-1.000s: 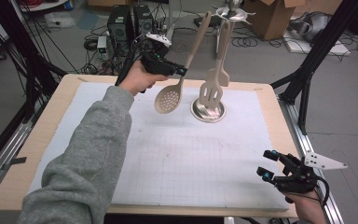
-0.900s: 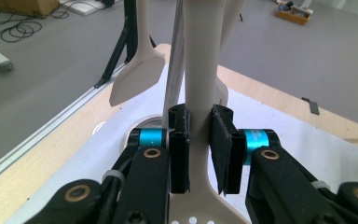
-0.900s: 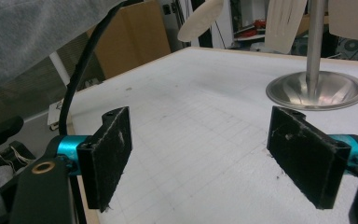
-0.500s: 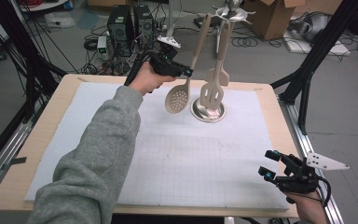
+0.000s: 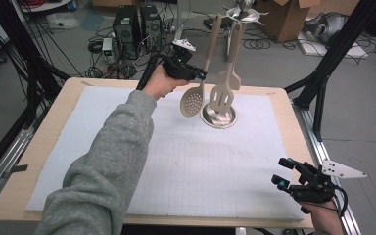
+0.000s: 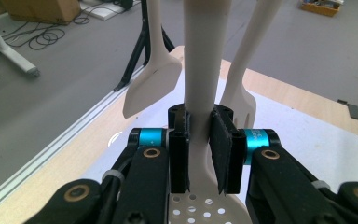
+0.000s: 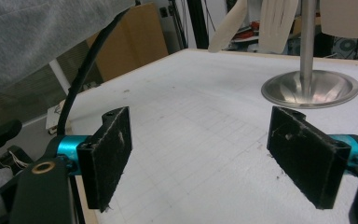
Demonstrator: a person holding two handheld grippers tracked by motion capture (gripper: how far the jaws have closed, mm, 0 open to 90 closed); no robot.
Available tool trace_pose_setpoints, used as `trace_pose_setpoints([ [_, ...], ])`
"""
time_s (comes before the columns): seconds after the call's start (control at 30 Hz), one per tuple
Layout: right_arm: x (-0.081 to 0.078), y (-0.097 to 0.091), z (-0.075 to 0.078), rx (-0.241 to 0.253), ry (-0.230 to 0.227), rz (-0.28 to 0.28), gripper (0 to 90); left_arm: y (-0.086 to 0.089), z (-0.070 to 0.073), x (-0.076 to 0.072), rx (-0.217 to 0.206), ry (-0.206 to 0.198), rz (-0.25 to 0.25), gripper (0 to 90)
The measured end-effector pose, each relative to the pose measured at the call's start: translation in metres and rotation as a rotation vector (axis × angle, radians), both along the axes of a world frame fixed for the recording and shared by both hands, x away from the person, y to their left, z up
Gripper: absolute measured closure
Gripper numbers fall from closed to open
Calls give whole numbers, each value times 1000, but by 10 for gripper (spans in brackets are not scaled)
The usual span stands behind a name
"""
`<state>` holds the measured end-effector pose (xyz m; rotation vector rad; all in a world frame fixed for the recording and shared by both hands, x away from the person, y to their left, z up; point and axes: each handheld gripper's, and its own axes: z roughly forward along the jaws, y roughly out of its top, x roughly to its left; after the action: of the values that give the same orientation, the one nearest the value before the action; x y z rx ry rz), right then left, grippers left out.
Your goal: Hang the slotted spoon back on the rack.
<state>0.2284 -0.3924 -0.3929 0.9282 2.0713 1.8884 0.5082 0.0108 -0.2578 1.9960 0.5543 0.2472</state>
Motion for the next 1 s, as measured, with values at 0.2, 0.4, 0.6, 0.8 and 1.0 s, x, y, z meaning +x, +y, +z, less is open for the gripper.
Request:
trace_pose_setpoints([
  [0.2,-1,-2,-1,-1,6,-2,211,-2,-2,1,-7,-4,-3,772],
  [0.4,0,-1,-2,-5,14,-2,211,-1,-1,1,-27,-16,0,756],
  [0.6,-1,-1,-1,-3,12,-1,211,5,6,-2,-40,-43,44,596],
  [0.8,-2,-1,1,0,5,-5,211,8,12,-7,-52,-56,52,342],
  [1.0,-2,-1,4,3,-5,-5,211,11,14,-15,-34,-28,37,199],
])
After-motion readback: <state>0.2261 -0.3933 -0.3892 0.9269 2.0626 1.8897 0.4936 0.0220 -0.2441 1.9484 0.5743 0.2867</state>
